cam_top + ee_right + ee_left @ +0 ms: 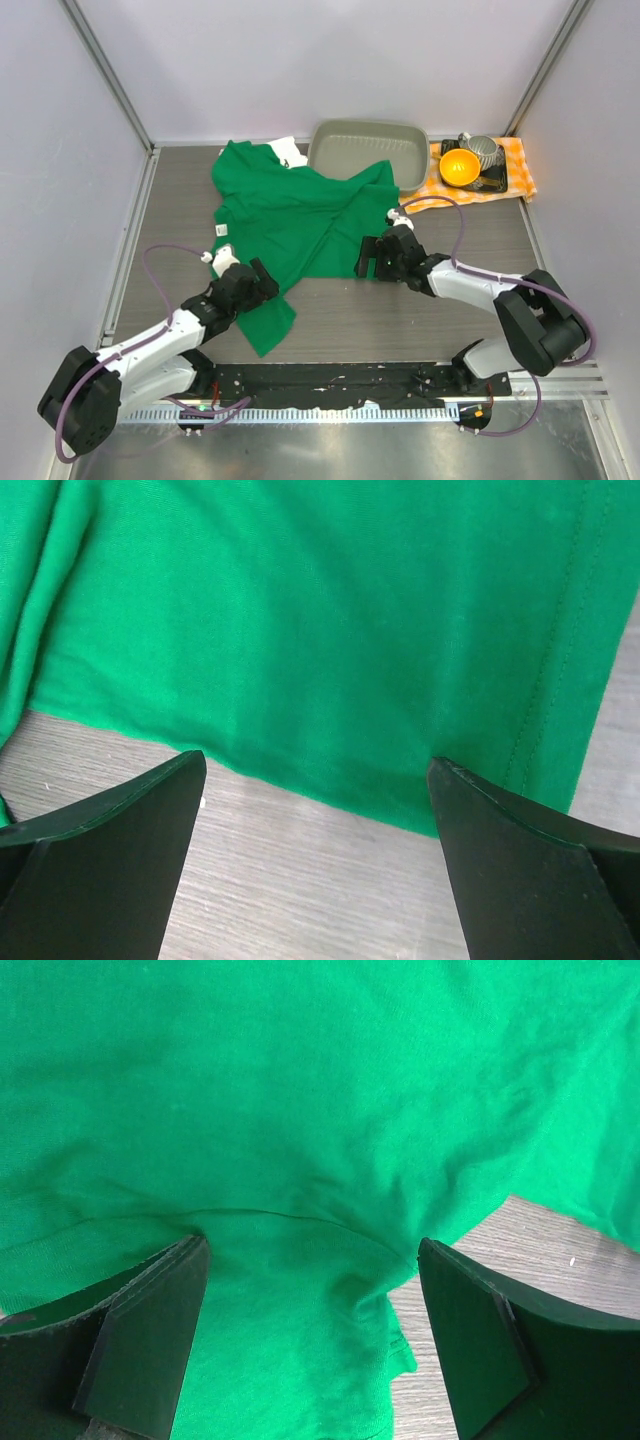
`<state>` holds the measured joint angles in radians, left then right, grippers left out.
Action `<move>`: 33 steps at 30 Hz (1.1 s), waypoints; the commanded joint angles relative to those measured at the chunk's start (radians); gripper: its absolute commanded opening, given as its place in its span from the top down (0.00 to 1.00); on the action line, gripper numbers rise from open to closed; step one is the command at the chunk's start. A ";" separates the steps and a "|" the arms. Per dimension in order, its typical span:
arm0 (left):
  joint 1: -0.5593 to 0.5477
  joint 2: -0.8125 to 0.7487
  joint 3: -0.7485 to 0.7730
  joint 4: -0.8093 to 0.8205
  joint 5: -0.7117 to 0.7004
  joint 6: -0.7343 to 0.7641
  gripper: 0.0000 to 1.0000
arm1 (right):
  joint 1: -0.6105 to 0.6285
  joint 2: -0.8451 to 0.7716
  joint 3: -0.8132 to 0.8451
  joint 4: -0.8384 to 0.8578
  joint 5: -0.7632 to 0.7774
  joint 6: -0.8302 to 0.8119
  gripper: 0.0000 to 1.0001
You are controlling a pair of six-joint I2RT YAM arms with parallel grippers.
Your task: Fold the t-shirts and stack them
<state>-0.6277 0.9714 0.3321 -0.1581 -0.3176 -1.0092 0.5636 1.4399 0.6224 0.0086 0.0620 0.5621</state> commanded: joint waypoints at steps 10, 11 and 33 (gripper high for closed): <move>0.002 -0.065 -0.024 -0.142 0.029 -0.031 0.09 | 0.010 -0.191 -0.151 -0.501 -0.016 0.203 0.00; 0.003 -0.071 -0.024 -0.146 0.034 -0.029 0.09 | 0.015 -0.208 -0.165 -0.503 -0.036 0.217 0.00; 0.003 -0.330 0.217 -0.615 0.025 0.003 0.09 | 0.278 -0.621 -0.135 -0.881 0.131 0.414 0.00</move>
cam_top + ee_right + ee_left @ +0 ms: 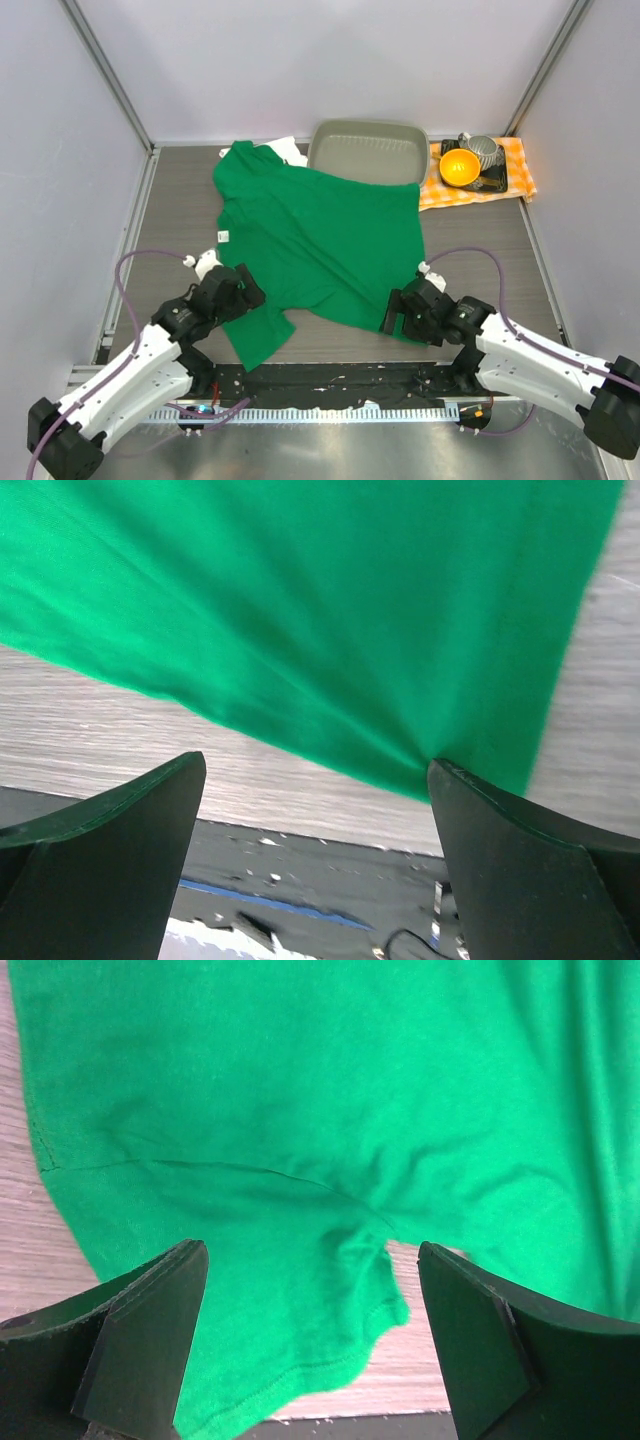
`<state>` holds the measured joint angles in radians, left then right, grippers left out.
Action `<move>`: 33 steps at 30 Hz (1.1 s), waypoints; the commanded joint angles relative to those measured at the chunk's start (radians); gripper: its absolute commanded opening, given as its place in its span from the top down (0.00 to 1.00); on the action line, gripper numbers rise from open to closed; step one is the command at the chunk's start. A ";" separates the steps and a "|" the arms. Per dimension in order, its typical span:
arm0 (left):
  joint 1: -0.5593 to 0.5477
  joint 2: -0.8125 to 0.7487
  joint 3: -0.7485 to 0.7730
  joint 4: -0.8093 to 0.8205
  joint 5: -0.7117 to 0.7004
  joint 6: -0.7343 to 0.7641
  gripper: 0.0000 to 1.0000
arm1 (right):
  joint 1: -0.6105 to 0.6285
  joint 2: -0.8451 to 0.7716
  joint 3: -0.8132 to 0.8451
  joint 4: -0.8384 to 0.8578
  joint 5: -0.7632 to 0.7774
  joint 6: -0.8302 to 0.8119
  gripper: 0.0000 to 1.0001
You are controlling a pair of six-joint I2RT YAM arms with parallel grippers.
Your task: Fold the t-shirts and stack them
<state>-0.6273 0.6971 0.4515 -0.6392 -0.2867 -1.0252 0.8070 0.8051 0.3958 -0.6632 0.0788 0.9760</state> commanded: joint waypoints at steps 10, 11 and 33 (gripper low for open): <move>0.001 -0.044 0.125 -0.191 0.215 -0.030 0.12 | 0.092 0.101 0.256 -0.130 0.242 -0.088 0.00; 0.003 -0.042 0.110 -0.201 0.215 -0.068 0.13 | 0.093 0.115 0.287 -0.127 0.255 -0.097 0.00; -0.185 0.255 0.132 -0.533 0.327 -0.238 0.44 | 0.100 0.393 0.393 0.112 0.179 -0.301 0.00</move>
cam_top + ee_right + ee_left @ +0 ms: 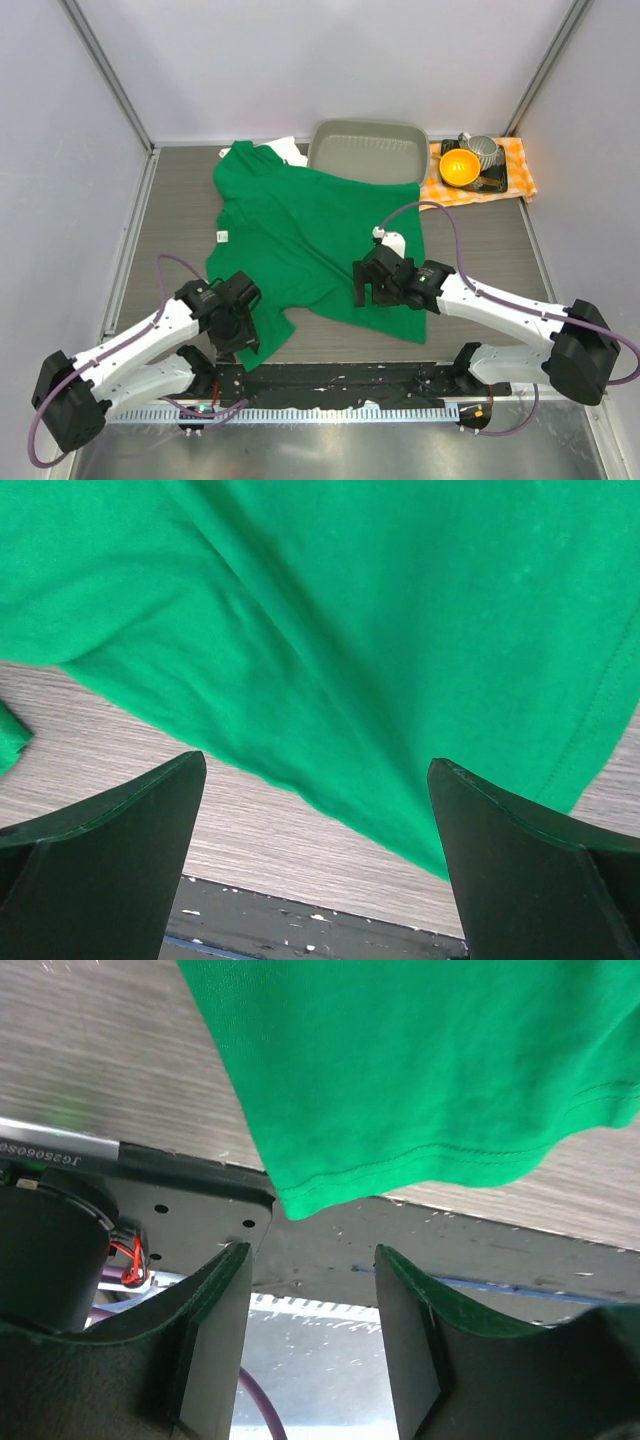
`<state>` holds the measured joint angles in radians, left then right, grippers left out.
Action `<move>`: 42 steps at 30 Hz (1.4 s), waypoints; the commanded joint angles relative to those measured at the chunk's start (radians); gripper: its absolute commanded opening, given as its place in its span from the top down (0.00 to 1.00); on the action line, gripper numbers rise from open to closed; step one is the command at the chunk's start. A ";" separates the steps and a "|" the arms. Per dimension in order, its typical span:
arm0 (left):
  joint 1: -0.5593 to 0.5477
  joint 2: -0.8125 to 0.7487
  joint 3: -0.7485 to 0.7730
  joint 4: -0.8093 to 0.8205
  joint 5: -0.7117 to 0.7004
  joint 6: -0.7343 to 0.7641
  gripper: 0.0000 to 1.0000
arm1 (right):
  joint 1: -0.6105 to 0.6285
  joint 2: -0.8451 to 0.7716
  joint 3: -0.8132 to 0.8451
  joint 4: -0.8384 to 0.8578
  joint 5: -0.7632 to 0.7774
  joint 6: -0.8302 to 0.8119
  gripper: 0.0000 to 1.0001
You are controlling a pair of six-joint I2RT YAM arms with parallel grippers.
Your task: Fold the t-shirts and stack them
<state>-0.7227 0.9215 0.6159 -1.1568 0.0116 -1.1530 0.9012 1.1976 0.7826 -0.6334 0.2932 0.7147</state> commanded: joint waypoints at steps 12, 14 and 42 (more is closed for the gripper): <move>-0.323 0.200 -0.074 0.098 -0.151 -0.349 0.46 | 0.005 -0.052 -0.045 0.098 -0.066 -0.057 0.00; -0.323 0.206 -0.064 0.106 -0.179 -0.346 0.46 | 0.005 -0.061 -0.052 0.098 -0.069 -0.055 0.01; -0.323 0.135 -0.080 0.094 -0.259 -0.359 0.49 | 0.005 -0.081 -0.080 0.081 -0.101 -0.020 0.00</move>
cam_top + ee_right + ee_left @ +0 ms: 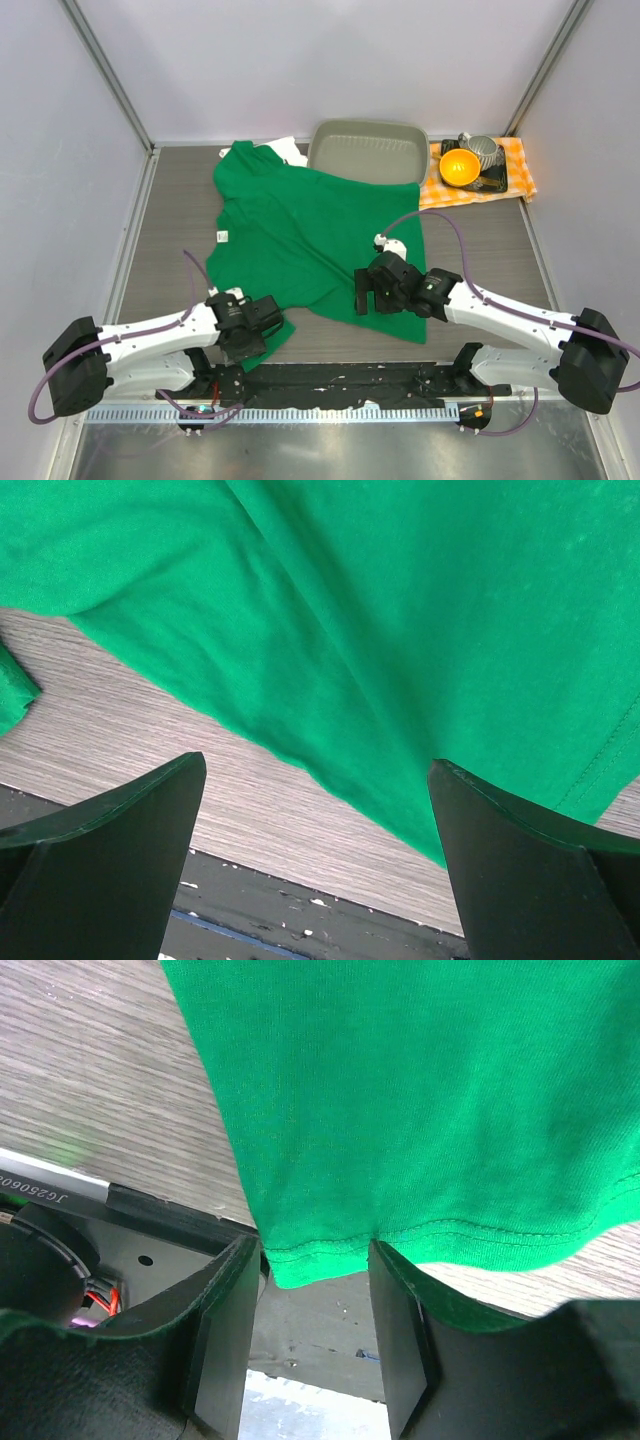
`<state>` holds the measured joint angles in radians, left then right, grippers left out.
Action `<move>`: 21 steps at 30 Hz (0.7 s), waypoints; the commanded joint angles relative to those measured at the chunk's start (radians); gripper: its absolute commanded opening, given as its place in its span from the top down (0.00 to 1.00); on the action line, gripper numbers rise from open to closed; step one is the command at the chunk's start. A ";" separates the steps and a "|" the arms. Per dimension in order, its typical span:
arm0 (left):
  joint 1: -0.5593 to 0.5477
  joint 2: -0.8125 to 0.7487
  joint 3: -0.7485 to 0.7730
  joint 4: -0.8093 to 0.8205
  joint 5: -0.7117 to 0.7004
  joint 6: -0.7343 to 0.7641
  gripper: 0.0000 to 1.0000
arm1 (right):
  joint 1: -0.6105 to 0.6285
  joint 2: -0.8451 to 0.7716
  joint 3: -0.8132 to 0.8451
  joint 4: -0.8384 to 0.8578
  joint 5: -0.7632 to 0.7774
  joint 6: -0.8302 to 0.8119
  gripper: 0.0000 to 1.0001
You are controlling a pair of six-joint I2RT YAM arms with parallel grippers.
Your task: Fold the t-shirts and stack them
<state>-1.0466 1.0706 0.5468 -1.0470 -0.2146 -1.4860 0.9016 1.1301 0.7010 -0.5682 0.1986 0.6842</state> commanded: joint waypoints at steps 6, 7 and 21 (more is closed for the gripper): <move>0.000 0.006 -0.067 0.057 0.004 -0.026 0.49 | 0.005 -0.019 0.008 -0.001 -0.004 0.012 0.00; 0.000 0.012 -0.068 0.065 0.006 -0.023 0.50 | 0.005 -0.024 0.011 -0.005 -0.002 0.015 0.01; 0.000 0.129 -0.056 0.154 0.032 0.036 1.00 | 0.005 -0.110 -0.034 -0.114 0.079 0.093 0.00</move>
<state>-1.0451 1.1656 0.5476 -0.9619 -0.1871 -1.4544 0.9016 1.0519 0.6994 -0.6514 0.2302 0.7162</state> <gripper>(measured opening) 0.020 0.996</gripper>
